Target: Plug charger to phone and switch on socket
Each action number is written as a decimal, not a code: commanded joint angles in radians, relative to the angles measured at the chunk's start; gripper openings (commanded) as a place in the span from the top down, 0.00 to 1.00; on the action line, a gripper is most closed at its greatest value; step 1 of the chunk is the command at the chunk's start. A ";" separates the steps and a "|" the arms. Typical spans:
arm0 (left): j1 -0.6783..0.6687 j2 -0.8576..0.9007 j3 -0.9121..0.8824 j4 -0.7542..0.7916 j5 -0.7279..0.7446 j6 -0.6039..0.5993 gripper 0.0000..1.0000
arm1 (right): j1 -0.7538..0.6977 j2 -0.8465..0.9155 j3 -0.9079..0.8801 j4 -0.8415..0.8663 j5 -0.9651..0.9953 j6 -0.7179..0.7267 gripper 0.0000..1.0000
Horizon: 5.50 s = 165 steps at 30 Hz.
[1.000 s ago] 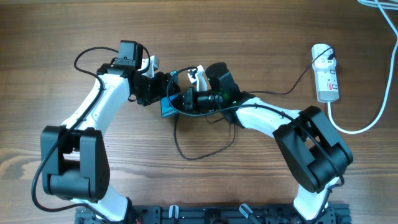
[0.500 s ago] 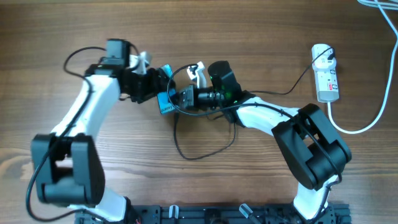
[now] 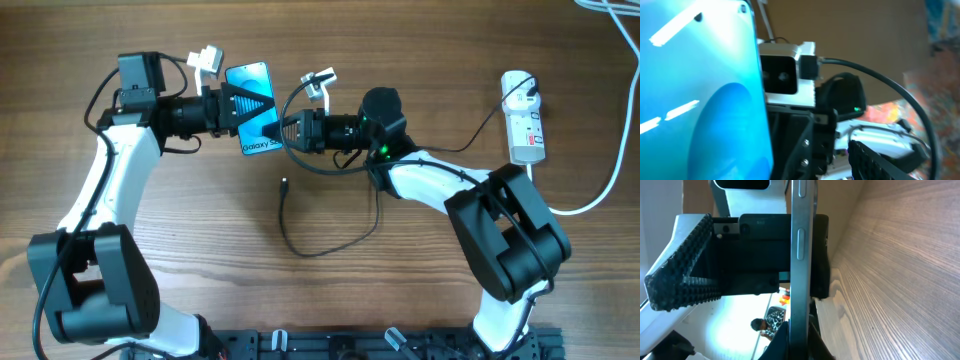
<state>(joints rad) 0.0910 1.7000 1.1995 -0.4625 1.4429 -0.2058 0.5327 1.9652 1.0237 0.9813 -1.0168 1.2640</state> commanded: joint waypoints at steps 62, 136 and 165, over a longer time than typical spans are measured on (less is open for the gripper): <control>0.003 -0.019 0.005 -0.113 -0.275 0.019 0.96 | -0.110 -0.005 0.015 -0.243 -0.161 -0.144 0.33; -0.259 -0.019 0.004 -1.154 0.079 -0.304 0.96 | -0.167 -0.005 0.015 -1.144 0.971 -0.606 0.00; -0.259 -0.019 0.004 -1.154 -0.073 -0.383 0.96 | -0.166 -0.005 0.015 -1.144 0.971 -0.606 0.00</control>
<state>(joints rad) -0.1658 1.7069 1.1927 -1.6123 1.3735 -0.5671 0.3702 1.9163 1.0718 -0.1337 -0.0578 0.6559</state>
